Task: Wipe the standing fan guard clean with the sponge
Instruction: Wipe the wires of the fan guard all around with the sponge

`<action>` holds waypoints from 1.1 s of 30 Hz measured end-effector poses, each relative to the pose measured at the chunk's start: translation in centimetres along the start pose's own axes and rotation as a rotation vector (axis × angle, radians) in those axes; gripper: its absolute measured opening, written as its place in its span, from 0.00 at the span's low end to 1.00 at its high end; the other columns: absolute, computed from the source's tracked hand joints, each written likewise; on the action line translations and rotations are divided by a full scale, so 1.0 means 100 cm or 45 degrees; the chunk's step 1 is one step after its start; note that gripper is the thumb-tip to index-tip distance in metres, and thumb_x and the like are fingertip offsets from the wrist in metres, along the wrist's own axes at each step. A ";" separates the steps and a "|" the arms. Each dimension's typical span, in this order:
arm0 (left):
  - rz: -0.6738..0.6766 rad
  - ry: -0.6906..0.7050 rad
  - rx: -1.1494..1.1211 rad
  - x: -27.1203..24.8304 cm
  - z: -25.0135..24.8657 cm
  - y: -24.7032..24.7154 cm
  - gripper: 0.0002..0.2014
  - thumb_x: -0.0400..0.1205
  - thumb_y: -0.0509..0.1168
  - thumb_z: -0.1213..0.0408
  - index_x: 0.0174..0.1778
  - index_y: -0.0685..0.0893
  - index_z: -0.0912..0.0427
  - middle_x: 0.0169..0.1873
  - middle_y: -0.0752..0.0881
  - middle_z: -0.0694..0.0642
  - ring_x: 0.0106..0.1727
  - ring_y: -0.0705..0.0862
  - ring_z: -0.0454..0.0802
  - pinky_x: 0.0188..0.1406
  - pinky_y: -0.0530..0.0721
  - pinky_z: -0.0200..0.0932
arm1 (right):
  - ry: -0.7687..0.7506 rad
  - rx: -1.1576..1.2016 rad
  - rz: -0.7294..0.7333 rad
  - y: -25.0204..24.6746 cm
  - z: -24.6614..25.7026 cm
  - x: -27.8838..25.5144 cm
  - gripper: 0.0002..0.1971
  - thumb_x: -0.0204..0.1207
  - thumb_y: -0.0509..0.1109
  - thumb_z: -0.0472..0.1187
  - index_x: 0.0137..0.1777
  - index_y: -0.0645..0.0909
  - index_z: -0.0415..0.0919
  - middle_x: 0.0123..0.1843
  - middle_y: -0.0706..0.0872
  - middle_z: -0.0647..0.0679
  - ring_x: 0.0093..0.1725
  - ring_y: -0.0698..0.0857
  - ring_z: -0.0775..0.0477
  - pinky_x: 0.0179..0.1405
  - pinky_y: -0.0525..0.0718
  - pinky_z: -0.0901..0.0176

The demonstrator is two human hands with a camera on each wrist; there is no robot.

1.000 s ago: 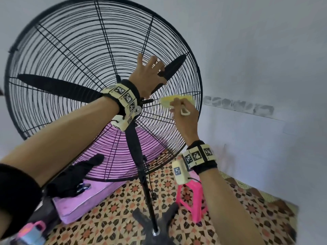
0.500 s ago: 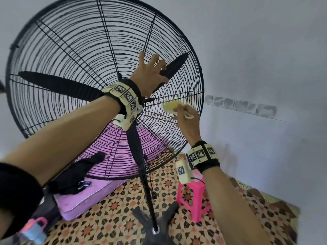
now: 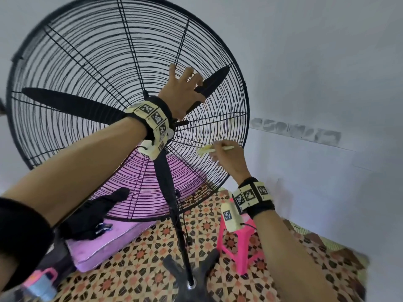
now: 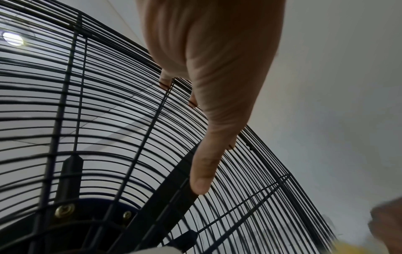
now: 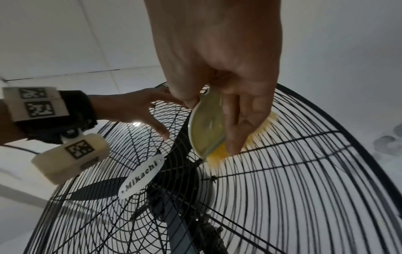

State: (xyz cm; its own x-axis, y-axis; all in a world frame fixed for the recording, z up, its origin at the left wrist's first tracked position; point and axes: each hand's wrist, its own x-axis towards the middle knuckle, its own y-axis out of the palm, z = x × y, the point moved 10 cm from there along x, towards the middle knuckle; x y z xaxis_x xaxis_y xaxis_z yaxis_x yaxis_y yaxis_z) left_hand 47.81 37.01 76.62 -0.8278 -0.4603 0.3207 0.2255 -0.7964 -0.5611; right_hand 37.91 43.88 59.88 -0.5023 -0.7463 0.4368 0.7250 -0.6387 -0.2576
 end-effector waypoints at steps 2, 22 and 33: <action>-0.001 0.005 -0.003 0.000 0.000 0.000 0.43 0.69 0.84 0.46 0.80 0.74 0.33 0.82 0.62 0.56 0.86 0.54 0.68 0.80 0.56 0.85 | -0.145 0.018 -0.104 -0.007 0.025 0.001 0.16 0.88 0.64 0.48 0.45 0.87 0.39 0.45 0.92 0.43 0.40 0.92 0.38 0.35 0.90 0.45; -0.026 -0.049 -0.004 0.001 -0.011 -0.001 0.31 0.78 0.78 0.57 0.78 0.78 0.41 0.83 0.63 0.61 0.87 0.55 0.72 0.84 0.55 0.80 | 0.101 0.076 0.037 0.013 0.004 -0.006 0.13 0.88 0.65 0.46 0.46 0.87 0.42 0.46 0.92 0.39 0.43 0.92 0.37 0.40 0.90 0.42; -0.055 -0.062 -0.089 0.011 -0.009 -0.002 0.52 0.75 0.79 0.46 0.88 0.52 0.39 0.84 0.63 0.65 0.86 0.57 0.72 0.81 0.64 0.77 | -0.025 0.003 0.039 0.011 -0.005 -0.001 0.19 0.88 0.63 0.54 0.51 0.86 0.39 0.49 0.91 0.40 0.43 0.92 0.40 0.38 0.92 0.36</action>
State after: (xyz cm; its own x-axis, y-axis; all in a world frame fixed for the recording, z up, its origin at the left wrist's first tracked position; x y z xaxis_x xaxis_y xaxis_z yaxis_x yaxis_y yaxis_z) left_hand 46.42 37.06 76.40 -0.8097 -0.4461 0.3812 0.1525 -0.7873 -0.5974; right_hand 38.56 43.18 59.10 -0.4706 -0.7616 0.4456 0.7411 -0.6152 -0.2688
